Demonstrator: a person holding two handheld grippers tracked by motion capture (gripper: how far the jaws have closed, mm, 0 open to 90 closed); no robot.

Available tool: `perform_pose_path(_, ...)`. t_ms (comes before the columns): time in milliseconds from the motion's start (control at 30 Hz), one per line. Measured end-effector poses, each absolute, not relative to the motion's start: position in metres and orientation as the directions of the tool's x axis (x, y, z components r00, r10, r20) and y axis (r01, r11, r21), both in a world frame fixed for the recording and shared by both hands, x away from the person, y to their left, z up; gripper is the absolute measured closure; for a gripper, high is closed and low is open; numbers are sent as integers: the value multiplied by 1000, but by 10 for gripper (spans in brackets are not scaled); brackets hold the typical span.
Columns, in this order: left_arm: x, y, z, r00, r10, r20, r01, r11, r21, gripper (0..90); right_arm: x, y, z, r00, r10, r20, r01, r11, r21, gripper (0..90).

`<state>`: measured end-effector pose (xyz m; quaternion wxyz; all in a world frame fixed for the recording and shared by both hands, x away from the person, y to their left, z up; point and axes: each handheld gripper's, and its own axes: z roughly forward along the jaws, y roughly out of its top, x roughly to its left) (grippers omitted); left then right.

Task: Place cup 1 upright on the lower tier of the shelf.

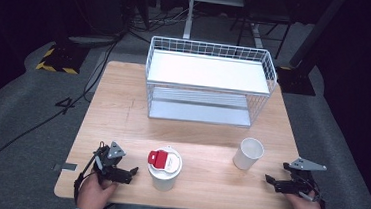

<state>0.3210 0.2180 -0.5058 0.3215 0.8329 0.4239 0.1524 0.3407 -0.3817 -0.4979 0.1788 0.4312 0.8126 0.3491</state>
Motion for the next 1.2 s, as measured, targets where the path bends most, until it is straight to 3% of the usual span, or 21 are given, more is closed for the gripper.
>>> perform_pose_path(500, 322, 218, -506, 593, 805, -15, 609, -436, 663, 9, 318, -366, -463, -598, 799, 56, 461, 285, 840, 59)
perform_pose_path(1200, 322, 217, -506, 585, 811, -30, 620, -423, 661, 10, 346, -316, -464, -657, 752, 55, 429, 312, 848, 64)
